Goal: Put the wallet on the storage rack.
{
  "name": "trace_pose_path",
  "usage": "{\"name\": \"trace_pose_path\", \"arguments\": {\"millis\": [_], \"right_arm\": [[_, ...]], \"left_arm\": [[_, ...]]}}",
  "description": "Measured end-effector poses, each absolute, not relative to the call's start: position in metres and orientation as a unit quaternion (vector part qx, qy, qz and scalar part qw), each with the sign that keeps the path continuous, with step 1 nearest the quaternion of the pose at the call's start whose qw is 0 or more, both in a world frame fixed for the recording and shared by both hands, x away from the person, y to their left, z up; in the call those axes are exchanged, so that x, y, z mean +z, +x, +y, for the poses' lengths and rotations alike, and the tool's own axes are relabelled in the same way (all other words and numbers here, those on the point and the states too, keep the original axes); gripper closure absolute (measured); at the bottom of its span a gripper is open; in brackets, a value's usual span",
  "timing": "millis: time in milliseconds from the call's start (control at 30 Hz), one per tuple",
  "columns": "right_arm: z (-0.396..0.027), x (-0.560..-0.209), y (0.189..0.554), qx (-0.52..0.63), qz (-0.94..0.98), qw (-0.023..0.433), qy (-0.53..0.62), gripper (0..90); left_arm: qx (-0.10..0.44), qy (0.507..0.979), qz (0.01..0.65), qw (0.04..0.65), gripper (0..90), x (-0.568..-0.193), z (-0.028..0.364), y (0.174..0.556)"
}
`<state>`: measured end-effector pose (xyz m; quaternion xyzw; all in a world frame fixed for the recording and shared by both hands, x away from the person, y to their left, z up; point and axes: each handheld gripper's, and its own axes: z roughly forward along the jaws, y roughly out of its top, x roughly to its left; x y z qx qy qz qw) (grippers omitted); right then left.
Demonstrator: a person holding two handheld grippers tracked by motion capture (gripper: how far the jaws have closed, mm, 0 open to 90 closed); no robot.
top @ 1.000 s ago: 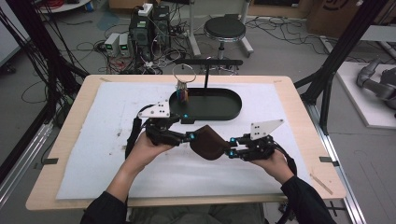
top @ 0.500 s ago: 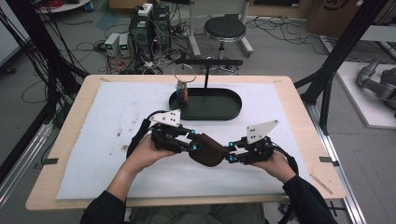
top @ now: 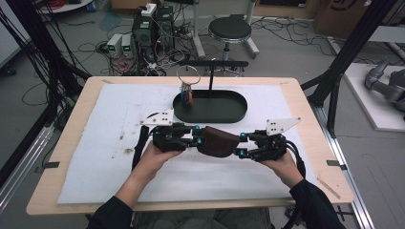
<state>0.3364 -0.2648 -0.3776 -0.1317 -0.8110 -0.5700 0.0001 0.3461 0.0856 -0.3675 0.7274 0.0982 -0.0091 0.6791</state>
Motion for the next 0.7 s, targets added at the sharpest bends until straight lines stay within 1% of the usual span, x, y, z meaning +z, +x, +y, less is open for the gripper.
{"name": "trace_pose_path", "arguments": {"millis": [67,133,233,333,400,533,600,700], "right_arm": [[-0.264,-0.379,0.336,-0.579,-0.803,0.005,-0.14,48.8],[-0.263,-0.38,0.337,-0.591,-0.794,0.007,-0.144,51.2],[-0.263,-0.379,0.336,-0.6,-0.788,0.016,-0.138,65.3],[-0.264,-0.377,0.333,-0.6,-0.79,0.009,-0.126,70.5],[-0.263,-0.375,0.333,-0.592,-0.798,0.003,-0.117,71.6],[-0.261,-0.37,0.331,-0.563,-0.819,-0.008,-0.105,72.8],[-0.26,-0.367,0.331,-0.55,-0.829,-0.01,-0.102,72.9],[-0.26,-0.364,0.332,-0.535,-0.839,-0.011,-0.097,72.9]], "left_arm": [[-0.014,0.72,0.095,0.687,67.9,-0.368,0.086,0.346],[-0.014,0.714,0.095,0.693,67.8,-0.368,0.085,0.345],[-0.015,0.719,0.088,0.689,67.6,-0.369,0.084,0.345],[-0.023,0.726,0.085,0.682,66.3,-0.369,0.085,0.345],[-0.019,0.741,0.079,0.667,65.1,-0.369,0.085,0.345],[-0.006,0.788,0.069,0.611,60.6,-0.365,0.083,0.343],[-0.002,0.804,0.064,0.591,59.1,-0.365,0.081,0.343],[-0.003,0.813,0.063,0.579,59.4,-0.367,0.079,0.342]]}}
